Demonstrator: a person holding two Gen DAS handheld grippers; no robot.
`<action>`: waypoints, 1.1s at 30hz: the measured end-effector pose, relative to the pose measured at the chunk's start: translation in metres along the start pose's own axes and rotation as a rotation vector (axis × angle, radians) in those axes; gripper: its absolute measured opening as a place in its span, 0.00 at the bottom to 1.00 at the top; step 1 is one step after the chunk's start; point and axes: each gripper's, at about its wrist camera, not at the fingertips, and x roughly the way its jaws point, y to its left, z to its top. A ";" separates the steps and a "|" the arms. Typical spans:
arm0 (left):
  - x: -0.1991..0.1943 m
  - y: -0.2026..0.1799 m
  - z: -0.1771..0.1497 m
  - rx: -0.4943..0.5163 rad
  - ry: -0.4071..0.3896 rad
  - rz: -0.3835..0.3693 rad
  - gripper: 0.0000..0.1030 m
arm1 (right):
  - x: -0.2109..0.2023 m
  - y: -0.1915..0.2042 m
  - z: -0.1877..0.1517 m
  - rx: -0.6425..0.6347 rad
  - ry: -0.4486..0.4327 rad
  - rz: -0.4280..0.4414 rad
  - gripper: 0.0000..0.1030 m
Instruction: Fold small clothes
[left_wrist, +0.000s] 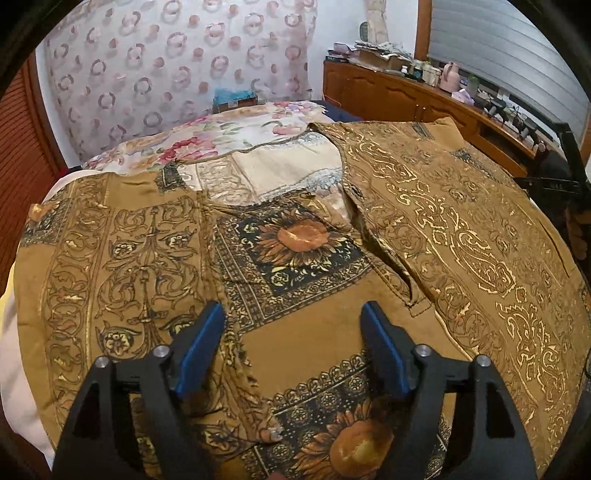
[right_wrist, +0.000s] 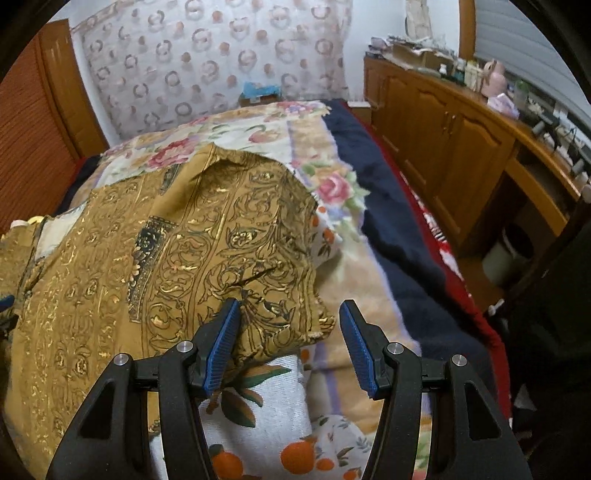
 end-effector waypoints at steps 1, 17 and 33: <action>0.000 0.000 0.000 0.000 0.001 -0.002 0.77 | 0.001 -0.001 -0.001 0.006 0.005 0.004 0.54; 0.002 0.003 0.001 -0.017 0.011 0.022 0.87 | -0.009 0.006 0.002 -0.033 -0.037 0.003 0.14; -0.031 0.013 0.010 -0.110 -0.152 0.029 0.87 | -0.059 0.113 0.035 -0.240 -0.225 0.183 0.09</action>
